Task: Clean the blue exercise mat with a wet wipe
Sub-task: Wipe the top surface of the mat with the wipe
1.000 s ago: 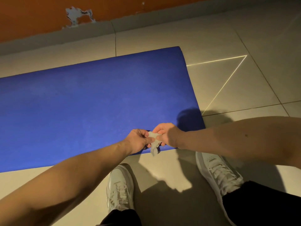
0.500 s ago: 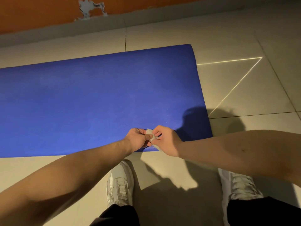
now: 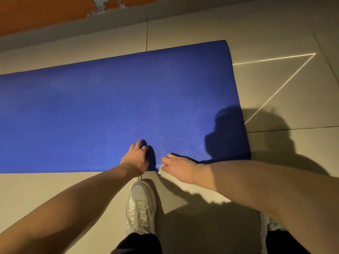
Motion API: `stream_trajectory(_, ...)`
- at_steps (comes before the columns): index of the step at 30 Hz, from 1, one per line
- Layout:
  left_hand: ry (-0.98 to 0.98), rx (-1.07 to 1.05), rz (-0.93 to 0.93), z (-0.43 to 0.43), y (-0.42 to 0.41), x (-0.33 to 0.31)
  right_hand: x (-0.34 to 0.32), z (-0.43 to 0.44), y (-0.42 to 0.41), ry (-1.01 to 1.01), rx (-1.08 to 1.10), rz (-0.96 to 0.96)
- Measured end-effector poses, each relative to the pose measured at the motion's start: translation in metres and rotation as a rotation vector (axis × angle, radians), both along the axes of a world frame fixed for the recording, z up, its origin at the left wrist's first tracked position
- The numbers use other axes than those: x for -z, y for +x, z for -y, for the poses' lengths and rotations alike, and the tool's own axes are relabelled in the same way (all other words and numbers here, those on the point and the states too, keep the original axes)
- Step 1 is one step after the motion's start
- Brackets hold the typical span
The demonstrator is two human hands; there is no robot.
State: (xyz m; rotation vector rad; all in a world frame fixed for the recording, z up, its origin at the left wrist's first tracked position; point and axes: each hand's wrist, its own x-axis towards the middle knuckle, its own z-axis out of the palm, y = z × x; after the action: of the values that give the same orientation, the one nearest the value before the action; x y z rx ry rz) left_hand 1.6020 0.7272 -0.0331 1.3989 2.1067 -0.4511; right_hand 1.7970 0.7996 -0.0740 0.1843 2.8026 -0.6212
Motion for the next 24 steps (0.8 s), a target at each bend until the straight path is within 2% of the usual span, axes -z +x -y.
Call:
stream_trajectory(4,0.003,0.078,0.000,-0.013,0.007,0.003,0.003,-0.018,0.044,0.044,-0.073,0.033)
stream_trajectory(7,0.009,0.124,0.008,-0.028,0.018,0.003,0.013,-0.039,0.087,0.098,-0.069,-0.015)
stream_trajectory(9,0.016,0.152,0.013,-0.035,0.026,0.003,0.019,-0.051,0.118,0.098,-0.010,-0.050)
stream_trajectory(12,0.031,0.173,0.036,-0.040,0.034,0.004,0.010,-0.054,0.142,0.043,0.113,0.026)
stream_trajectory(18,0.040,0.180,0.059,-0.040,0.044,0.002,0.003,-0.029,0.106,-0.174,0.471,-0.019)
stream_trajectory(19,0.035,0.180,0.052,-0.040,0.044,0.002,0.007,-0.023,0.099,-0.166,0.477,-0.068)
stream_trajectory(21,0.029,0.184,0.046,-0.040,0.044,0.002,0.012,-0.004,0.091,0.003,0.432,-0.102)
stream_trajectory(24,0.034,0.187,0.049,-0.042,0.043,0.004,0.015,0.021,0.092,0.111,0.469,0.020)
